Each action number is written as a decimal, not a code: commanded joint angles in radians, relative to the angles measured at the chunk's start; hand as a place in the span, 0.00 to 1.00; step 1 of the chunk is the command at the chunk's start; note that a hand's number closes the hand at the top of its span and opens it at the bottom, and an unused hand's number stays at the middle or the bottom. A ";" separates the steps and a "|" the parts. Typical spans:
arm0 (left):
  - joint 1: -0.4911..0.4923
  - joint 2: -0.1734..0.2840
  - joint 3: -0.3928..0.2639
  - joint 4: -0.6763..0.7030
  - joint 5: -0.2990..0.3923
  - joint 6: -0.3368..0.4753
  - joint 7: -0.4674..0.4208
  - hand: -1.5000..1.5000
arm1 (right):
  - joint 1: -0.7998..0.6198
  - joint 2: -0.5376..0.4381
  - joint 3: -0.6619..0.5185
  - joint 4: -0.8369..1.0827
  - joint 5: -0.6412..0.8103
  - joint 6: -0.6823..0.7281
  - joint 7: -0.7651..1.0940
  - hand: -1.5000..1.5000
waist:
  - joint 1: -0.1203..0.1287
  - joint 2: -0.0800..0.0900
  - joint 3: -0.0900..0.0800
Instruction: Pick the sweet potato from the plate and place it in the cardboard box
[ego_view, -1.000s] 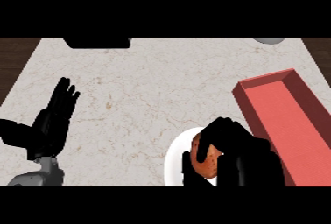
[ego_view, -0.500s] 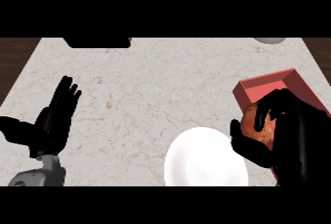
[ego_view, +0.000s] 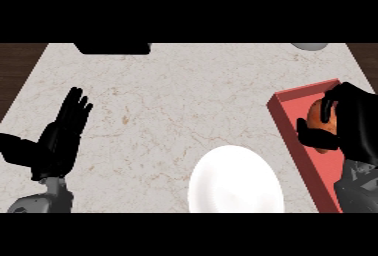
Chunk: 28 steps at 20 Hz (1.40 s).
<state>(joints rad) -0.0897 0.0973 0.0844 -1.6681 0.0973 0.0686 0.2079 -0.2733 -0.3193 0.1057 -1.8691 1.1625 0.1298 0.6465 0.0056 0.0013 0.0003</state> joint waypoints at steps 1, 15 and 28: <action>-0.010 -0.010 -0.008 0.006 -0.016 0.014 -0.011 0.50 | 0.031 -0.071 -0.017 0.180 -0.004 0.066 -0.065 1.00 | 0.005 0.006 0.000; 0.002 0.004 -0.011 -0.051 -0.001 0.002 0.049 0.50 | -0.036 -0.039 -0.231 0.324 -0.178 -0.278 -0.367 0.00 | 0.007 -0.001 0.002; -0.042 0.002 0.017 -0.009 -0.004 0.032 0.054 0.50 | -0.049 0.119 -0.524 0.154 -0.805 -0.267 -0.413 0.00 | -0.023 -0.004 0.001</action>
<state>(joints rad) -0.1004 0.1015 0.1034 -1.6835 0.1006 0.0853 0.2436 -0.3028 -0.2191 -0.3211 -1.6900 0.5388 -0.1543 0.2438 -0.0125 -0.0037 0.0012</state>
